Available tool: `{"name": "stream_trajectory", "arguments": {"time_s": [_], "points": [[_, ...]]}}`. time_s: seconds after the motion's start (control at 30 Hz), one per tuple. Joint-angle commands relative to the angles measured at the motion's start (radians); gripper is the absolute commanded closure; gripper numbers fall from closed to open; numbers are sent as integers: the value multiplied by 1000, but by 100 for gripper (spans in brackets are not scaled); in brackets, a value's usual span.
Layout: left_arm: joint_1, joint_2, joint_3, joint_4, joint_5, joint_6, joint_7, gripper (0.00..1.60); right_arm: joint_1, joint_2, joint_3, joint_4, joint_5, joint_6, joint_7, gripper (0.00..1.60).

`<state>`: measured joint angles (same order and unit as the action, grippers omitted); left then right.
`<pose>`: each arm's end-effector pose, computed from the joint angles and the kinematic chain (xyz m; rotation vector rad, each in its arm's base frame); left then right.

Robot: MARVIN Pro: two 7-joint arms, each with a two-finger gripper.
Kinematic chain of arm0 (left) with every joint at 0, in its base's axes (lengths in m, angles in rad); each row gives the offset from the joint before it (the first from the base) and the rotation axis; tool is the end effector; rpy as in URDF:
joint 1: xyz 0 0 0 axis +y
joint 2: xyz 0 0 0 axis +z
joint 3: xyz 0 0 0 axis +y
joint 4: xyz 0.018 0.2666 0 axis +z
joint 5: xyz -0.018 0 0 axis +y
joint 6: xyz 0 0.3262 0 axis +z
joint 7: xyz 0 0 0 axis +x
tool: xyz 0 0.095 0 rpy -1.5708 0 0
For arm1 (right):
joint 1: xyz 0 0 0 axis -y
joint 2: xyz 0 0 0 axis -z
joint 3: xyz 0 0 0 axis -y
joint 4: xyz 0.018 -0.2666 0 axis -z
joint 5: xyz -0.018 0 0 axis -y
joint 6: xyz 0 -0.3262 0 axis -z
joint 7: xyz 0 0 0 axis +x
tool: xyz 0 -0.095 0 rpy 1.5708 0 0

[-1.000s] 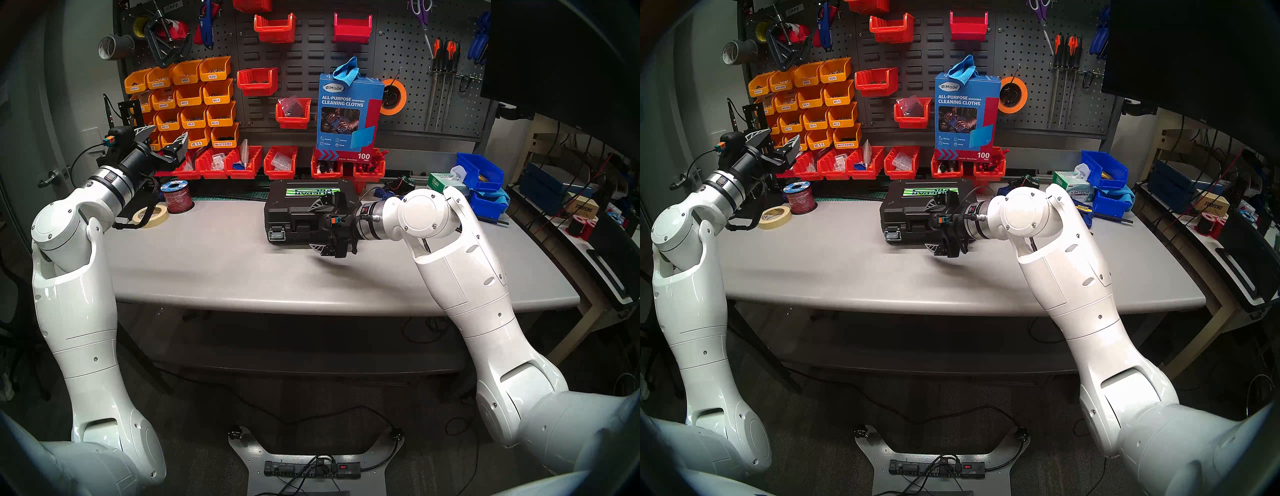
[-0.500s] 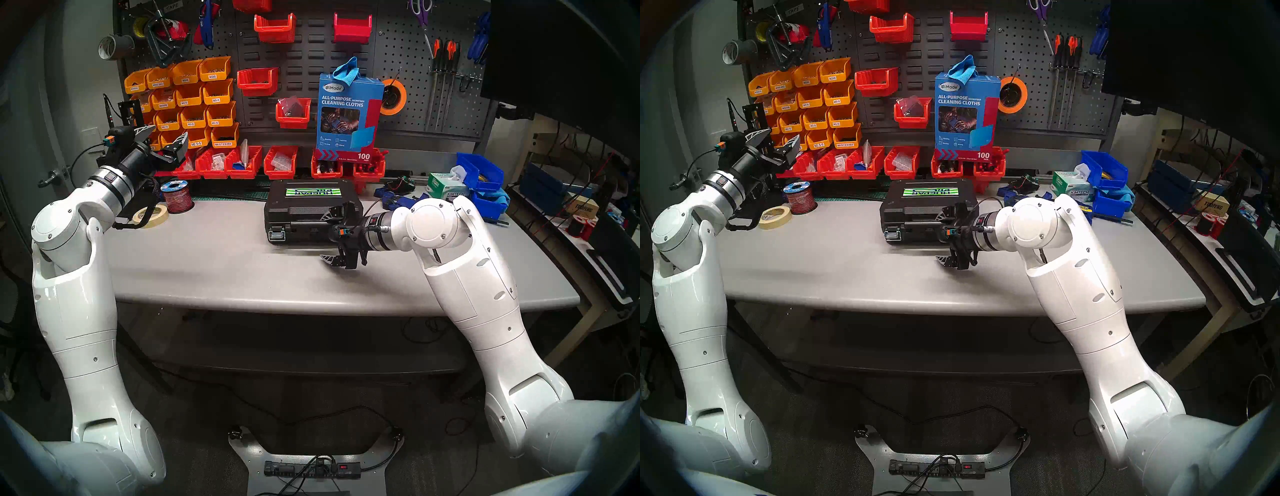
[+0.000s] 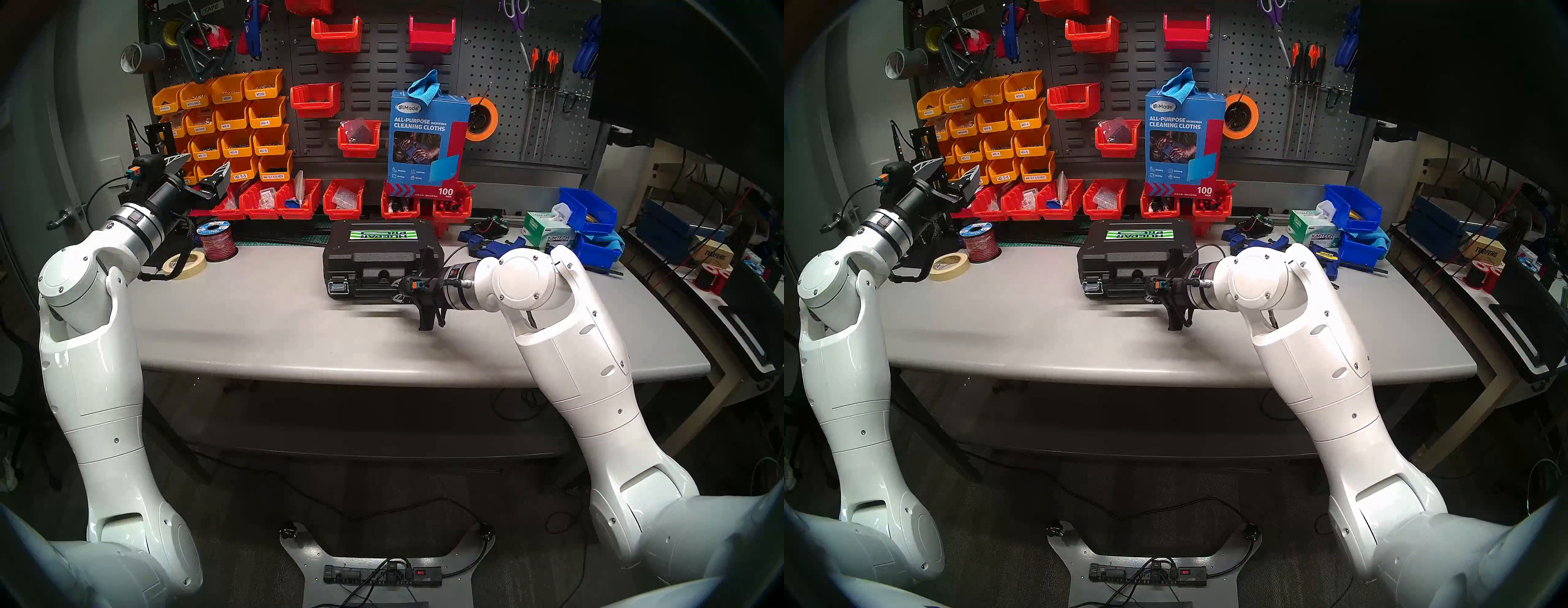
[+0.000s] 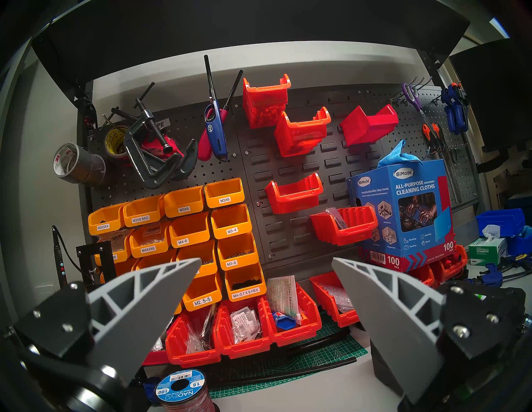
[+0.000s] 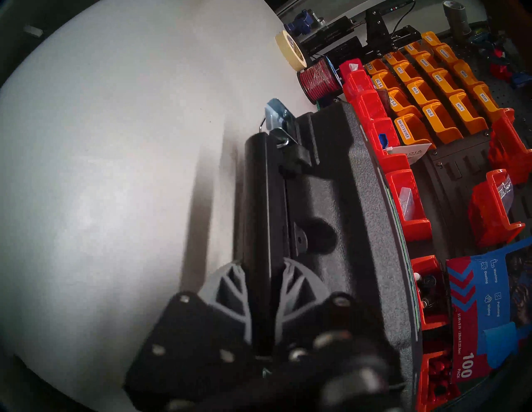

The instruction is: Open the tool box

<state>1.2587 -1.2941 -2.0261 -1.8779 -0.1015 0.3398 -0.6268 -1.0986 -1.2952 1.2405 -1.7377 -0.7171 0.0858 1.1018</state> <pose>0.4174 0.1729 -0.0127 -1.8281 0.4189 -2.4931 0.4605 0.1027 -0.1250 1.5126 2.1162 1.4686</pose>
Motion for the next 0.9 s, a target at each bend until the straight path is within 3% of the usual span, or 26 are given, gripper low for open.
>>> {"name": "stream_trajectory", "arguments": {"time_s": [0.0, 0.1, 0.53, 0.77, 0.87], "points": [[-7, 1, -2, -10, -5, -2, -2, 0, 3, -8, 1, 6, -5, 5, -12, 160], [-7, 1, -2, -10, -6, -2, -2, 0, 5, -3, 8, -2, 8, 0, 1, 160], [-6, 3, 0, -9, -6, -2, 1, 0, 126, 39, 89, -138, 132, -14, 230, 160], [-6, 4, 0, -9, -7, -3, 3, 0, 196, 27, 124, -146, 193, 10, 329, 160], [-5, 5, 1, -9, -6, -3, 4, 0, 209, 4, 173, -178, 204, 12, 335, 160]]}}
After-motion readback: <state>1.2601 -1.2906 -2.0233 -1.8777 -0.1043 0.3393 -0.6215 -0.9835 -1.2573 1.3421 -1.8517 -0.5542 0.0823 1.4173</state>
